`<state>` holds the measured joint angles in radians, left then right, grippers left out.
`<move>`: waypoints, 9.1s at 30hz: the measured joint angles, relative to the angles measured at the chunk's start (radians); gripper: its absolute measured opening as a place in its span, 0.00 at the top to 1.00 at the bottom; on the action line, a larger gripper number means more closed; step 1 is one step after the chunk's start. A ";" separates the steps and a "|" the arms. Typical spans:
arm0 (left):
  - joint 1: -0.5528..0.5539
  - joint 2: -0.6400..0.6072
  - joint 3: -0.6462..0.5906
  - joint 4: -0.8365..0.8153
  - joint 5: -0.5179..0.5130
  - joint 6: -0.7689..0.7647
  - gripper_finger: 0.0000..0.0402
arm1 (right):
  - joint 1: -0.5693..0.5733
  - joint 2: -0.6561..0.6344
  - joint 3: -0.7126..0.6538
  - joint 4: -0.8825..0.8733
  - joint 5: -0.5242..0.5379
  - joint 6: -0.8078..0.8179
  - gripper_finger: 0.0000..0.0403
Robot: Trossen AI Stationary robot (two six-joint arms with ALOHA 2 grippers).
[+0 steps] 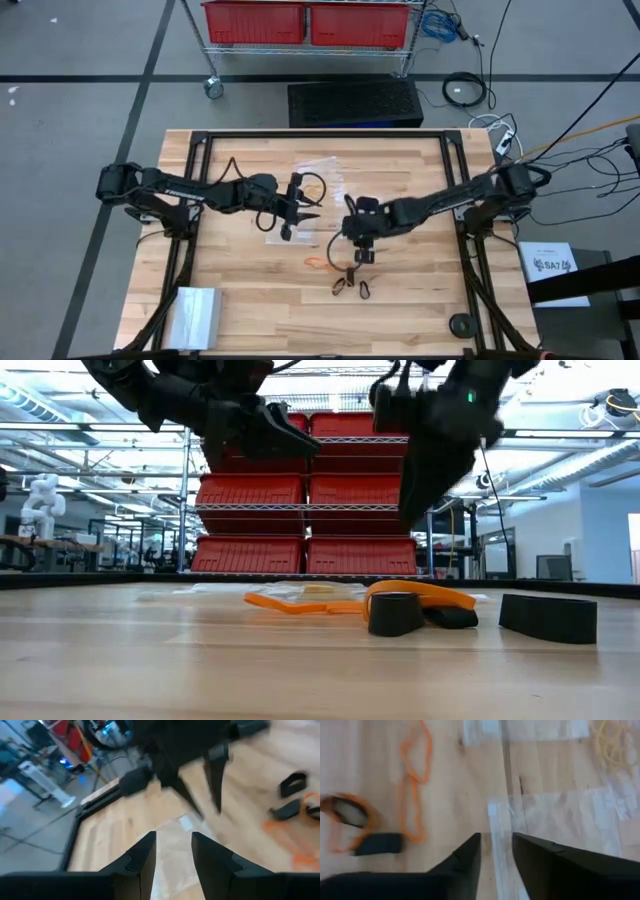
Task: Sort rubber bands
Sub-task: Open the bottom right zip bag, then put the black rubber band into the zip bag
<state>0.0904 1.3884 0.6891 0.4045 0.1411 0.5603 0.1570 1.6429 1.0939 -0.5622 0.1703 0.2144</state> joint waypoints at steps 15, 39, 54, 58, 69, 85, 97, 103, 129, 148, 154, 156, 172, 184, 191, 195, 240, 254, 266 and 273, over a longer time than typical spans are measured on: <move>0.054 0.000 -0.018 0.036 0.123 -0.104 0.67 | 0.055 0.203 0.000 0.026 0.194 -0.017 0.63; 0.221 0.000 -0.048 0.036 0.330 -0.190 0.67 | 0.004 0.055 -0.001 -0.009 0.005 -0.032 1.00; 0.127 0.013 -0.029 0.060 0.326 -0.265 0.63 | -0.048 -0.182 -0.001 0.035 0.012 -0.036 1.00; 0.115 0.062 0.000 0.057 0.316 -0.300 0.59 | -0.063 -0.182 -0.001 0.041 0.012 -0.058 1.00; 0.095 0.160 0.092 0.054 0.272 -0.321 0.56 | -0.073 -0.182 -0.001 0.042 0.013 -0.090 1.00; 0.083 0.226 0.128 0.034 0.202 -0.311 0.74 | -0.074 -0.181 0.000 0.038 0.013 -0.100 1.00; 0.103 0.226 0.128 0.035 0.197 -0.291 0.98 | -0.079 -0.182 0.001 0.037 -0.011 -0.042 0.97; 0.110 0.223 0.128 0.033 0.191 -0.290 0.99 | -0.083 -0.200 0.014 -0.006 0.015 -0.013 0.85; 0.137 0.183 0.127 0.051 0.170 -0.290 1.00 | -0.119 -0.143 0.029 0.221 0.167 -0.044 0.78; 0.170 0.183 0.127 0.051 0.170 -0.292 1.00 | -0.085 -0.143 0.029 0.038 0.173 0.037 0.98; 0.172 0.182 0.127 0.055 0.170 -0.292 1.00 | -0.068 -0.143 0.029 -0.090 0.172 0.097 0.99; 0.174 0.179 0.127 0.055 0.170 -0.292 1.00 | -0.061 -0.143 0.029 -0.127 0.172 0.116 0.99; 0.197 0.116 0.127 0.026 0.171 -0.293 1.00 | -0.013 -0.146 0.029 -0.279 0.142 0.248 0.95; 0.198 0.114 0.127 -0.022 0.191 -0.320 1.00 | -0.011 -0.151 0.122 -0.171 0.204 0.114 0.73; 0.195 0.115 0.127 -0.024 0.195 -0.321 1.00 | -0.035 -0.140 0.121 -0.059 0.281 0.010 0.98; 0.195 0.115 0.127 -0.024 0.196 -0.323 1.00 | -0.039 -0.134 0.121 -0.013 0.266 -0.016 0.99; 0.197 0.117 0.127 -0.046 0.197 -0.345 1.00 | -0.082 -0.039 0.121 0.053 0.164 -0.009 1.00; 0.197 0.117 0.127 -0.058 0.197 -0.345 1.00 | -0.099 -0.027 0.121 0.011 0.249 0.003 1.00; 0.197 0.117 0.127 -0.078 0.198 -0.344 1.00 | -0.099 -0.028 0.121 -0.012 0.312 -0.017 1.00; 0.197 0.117 0.127 -0.078 0.198 -0.344 1.00 | -0.099 -0.028 0.121 0.006 0.358 -0.055 1.00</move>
<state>0.2878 1.5051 0.8162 0.3260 0.3389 0.2161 0.0578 1.6146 1.2144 -0.5563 0.5287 0.1595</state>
